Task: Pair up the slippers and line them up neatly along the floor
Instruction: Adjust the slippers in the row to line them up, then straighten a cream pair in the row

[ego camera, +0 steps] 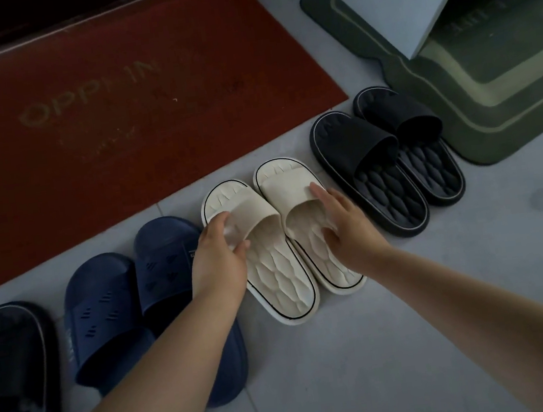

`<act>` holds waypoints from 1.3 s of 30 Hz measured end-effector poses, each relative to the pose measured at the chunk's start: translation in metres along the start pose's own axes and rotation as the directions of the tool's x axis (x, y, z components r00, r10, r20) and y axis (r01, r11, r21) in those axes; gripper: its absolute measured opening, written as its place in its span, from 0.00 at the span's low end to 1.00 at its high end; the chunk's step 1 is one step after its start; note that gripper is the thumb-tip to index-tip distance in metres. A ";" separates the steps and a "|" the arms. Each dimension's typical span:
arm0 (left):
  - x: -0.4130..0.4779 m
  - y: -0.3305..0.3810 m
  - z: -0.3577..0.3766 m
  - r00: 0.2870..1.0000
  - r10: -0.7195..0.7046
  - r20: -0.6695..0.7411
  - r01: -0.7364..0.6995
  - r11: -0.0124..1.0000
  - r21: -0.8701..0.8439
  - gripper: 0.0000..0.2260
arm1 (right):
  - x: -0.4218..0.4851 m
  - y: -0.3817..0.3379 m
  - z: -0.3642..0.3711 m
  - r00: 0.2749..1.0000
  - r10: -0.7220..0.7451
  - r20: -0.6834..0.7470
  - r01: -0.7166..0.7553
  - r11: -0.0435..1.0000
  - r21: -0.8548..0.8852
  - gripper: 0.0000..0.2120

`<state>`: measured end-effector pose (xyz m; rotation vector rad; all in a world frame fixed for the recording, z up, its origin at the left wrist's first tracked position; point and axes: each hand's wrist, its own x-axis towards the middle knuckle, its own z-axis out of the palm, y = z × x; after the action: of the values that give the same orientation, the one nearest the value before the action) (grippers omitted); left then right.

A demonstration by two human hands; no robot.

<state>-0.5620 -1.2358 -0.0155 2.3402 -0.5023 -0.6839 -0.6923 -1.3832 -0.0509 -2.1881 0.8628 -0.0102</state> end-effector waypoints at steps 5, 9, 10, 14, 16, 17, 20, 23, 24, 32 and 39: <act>0.002 -0.001 0.002 1.000 0.006 0.012 -0.006 1.000 -0.003 0.23 | 0.003 0.003 -0.004 0.999 -0.011 0.035 0.011 1.000 -0.014 0.34; 0.005 -0.001 0.001 1.000 0.013 0.021 -0.013 1.000 0.001 0.22 | 0.014 0.005 -0.010 0.999 -0.021 0.048 0.021 1.000 -0.017 0.31; 0.005 -0.001 0.001 1.000 0.014 0.022 -0.014 1.000 0.003 0.22 | 0.016 0.005 -0.011 0.999 -0.016 0.047 0.017 1.000 -0.006 0.30; 0.007 -0.003 0.000 0.999 0.017 0.034 -0.017 1.000 0.012 0.24 | 0.015 0.001 -0.020 1.000 -0.006 -0.005 0.006 1.000 -0.005 0.29; 0.004 -0.005 0.001 0.998 0.034 0.043 -0.035 0.999 0.011 0.25 | 0.016 0.001 -0.035 0.979 0.033 -0.201 -0.041 0.999 -0.035 0.25; 0.003 -0.006 0.001 0.998 0.046 0.046 -0.046 0.999 0.010 0.25 | 0.017 0.003 -0.045 0.945 0.075 -0.318 -0.092 0.995 -0.038 0.21; -0.003 -0.007 0.004 0.997 0.049 0.062 -0.050 0.999 0.009 0.26 | 0.029 0.016 -0.075 0.845 0.246 -0.475 -0.294 0.956 -0.027 0.16; -0.006 -0.004 0.006 0.996 0.044 0.075 -0.044 0.999 0.001 0.27 | 0.047 0.028 -0.090 0.895 0.359 -0.266 -0.380 0.924 -0.032 0.17; -0.006 -0.003 0.006 0.996 0.048 0.075 -0.049 0.999 0.001 0.27 | 0.052 0.029 -0.092 0.907 0.375 -0.191 -0.385 0.923 -0.017 0.19; -0.006 0.001 0.005 0.996 0.047 0.082 -0.049 0.998 0.030 0.28 | 0.052 0.036 -0.087 0.925 0.357 -0.127 -0.368 0.926 -0.082 0.27; -0.004 -0.003 0.000 0.994 0.025 0.110 -0.029 0.999 0.033 0.29 | 0.040 0.015 -0.068 0.827 0.363 -0.430 -0.371 0.926 0.067 0.20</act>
<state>-0.5648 -1.2316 -0.0161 2.3330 -0.5977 -0.8005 -0.6887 -1.4586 -0.0232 -2.0294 1.5365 -0.3161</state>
